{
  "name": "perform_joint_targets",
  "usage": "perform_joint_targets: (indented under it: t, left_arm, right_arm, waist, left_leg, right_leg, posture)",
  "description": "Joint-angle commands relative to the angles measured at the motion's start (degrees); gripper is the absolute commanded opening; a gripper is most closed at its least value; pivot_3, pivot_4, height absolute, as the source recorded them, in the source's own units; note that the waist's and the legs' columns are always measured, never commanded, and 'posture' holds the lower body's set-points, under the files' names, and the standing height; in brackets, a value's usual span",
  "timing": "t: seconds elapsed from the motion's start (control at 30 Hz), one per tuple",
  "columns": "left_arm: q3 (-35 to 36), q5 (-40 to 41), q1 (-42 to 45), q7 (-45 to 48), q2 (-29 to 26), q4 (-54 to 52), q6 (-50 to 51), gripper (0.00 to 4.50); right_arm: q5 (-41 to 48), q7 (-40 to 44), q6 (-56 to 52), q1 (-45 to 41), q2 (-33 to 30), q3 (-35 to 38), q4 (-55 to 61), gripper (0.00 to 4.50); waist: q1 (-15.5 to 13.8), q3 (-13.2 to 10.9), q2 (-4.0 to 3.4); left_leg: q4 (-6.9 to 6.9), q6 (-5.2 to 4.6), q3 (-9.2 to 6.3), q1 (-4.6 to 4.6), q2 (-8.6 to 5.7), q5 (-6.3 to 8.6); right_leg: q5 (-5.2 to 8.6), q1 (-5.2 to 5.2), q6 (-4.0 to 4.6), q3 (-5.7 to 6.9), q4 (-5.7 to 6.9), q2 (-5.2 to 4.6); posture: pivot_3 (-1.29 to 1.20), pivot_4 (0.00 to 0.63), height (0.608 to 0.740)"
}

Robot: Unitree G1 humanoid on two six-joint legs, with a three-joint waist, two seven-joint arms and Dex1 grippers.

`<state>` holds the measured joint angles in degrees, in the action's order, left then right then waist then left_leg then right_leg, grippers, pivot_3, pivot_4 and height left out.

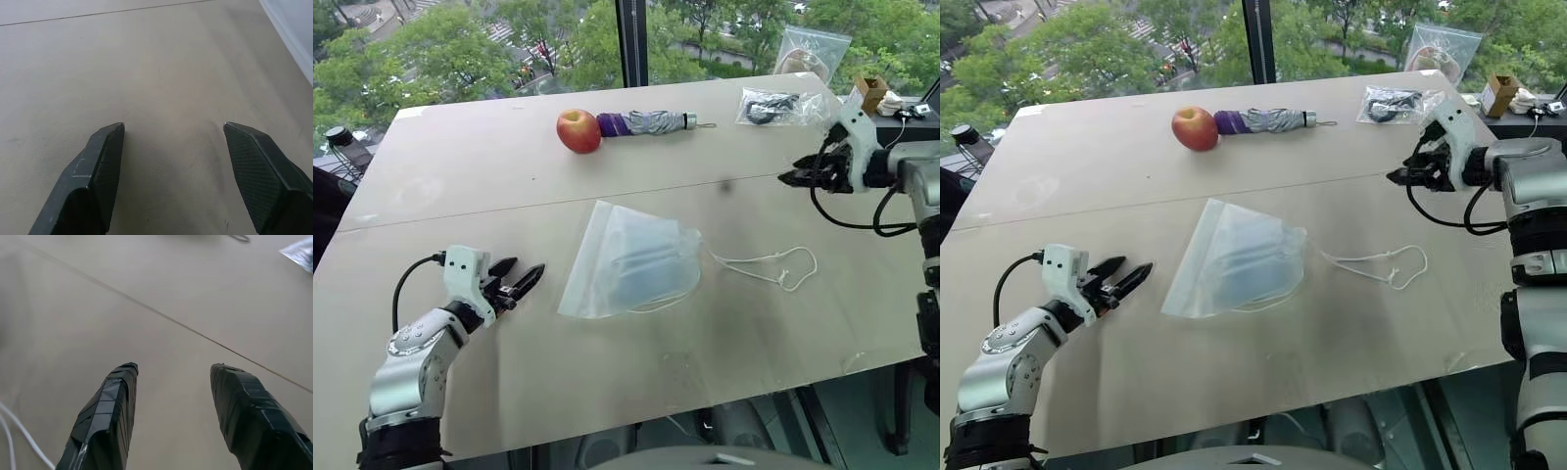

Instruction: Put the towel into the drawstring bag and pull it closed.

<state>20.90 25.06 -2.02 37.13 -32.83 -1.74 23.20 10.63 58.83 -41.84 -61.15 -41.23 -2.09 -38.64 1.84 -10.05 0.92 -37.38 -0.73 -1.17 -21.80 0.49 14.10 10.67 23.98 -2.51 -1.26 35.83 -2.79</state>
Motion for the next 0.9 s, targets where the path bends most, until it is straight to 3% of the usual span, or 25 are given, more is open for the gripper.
perform_joint_targets:
  t: [0.03, 0.2, 0.43, 0.6, 0.9]
  left_arm:
    - [-1.12, 0.31, -1.23, 0.11, 0.63, 0.21, 1.68, 3.32]
    - [-1.07, 0.11, -1.81, 0.11, 0.36, -0.18, 1.95, 3.32]
    - [-0.16, -0.28, -5.09, 1.81, -1.57, -2.28, 1.11, 3.32]
    - [1.75, 0.2, -9.89, 5.79, -5.02, -4.74, 0.27, 3.32]
    - [6.22, 2.21, -16.86, 11.89, -8.16, -13.26, -3.71, 3.32]
  right_arm:
    - [5.42, -4.97, -5.18, -5.06, 1.0, 8.64, -2.36, 2.55]
    - [7.06, -10.99, 9.61, -3.35, 2.08, 16.37, -6.59, 2.55]
    - [5.7, 12.97, 31.74, 16.64, -3.77, 13.08, -5.98, 2.55]
    - [-0.1, 20.59, 48.39, 28.47, -7.74, 8.18, -9.38, 2.55]
    - [5.3, 22.01, 47.08, 30.26, -5.69, 11.79, -10.06, 2.55]
  waist:
    - [0.06, -0.01, -0.02]
    - [-0.04, 0.0, 0.0]
    - [-0.01, 0.03, 0.05]
    - [0.81, 0.02, -0.07]
    - [1.82, -0.07, 0.27]
  left_leg:
    - [0.0, 0.0, 0.0, -0.01, 0.0, 0.0]
    - [0.03, 0.0, -0.02, -0.07, -0.02, 0.0]
    - [0.13, -0.15, 0.06, -0.1, -0.07, 0.11]
    - [0.2, -0.26, 0.34, 0.05, 0.0, 0.18]
    - [-0.08, -0.27, 0.75, 0.24, 0.1, 0.18]
  right_leg:
    - [0.0, 0.0, 0.0, 0.0, 0.0, 0.01]
    - [0.0, -0.01, -0.05, 0.02, -0.08, 0.01]
    - [0.0, -0.02, -0.46, -0.12, -0.18, -0.01]
    - [0.05, 0.0, -0.53, -0.26, -0.16, -0.02]
    - [0.3, -0.03, -0.51, -0.66, -0.01, 0.03]
  posture:
    - [0.0, 0.15, 0.74]
    - [0.0, 0.15, 0.74]
    - [0.0, 0.15, 0.74]
    - [0.0, 0.15, 0.74]
    - [0.0, 0.15, 0.74]
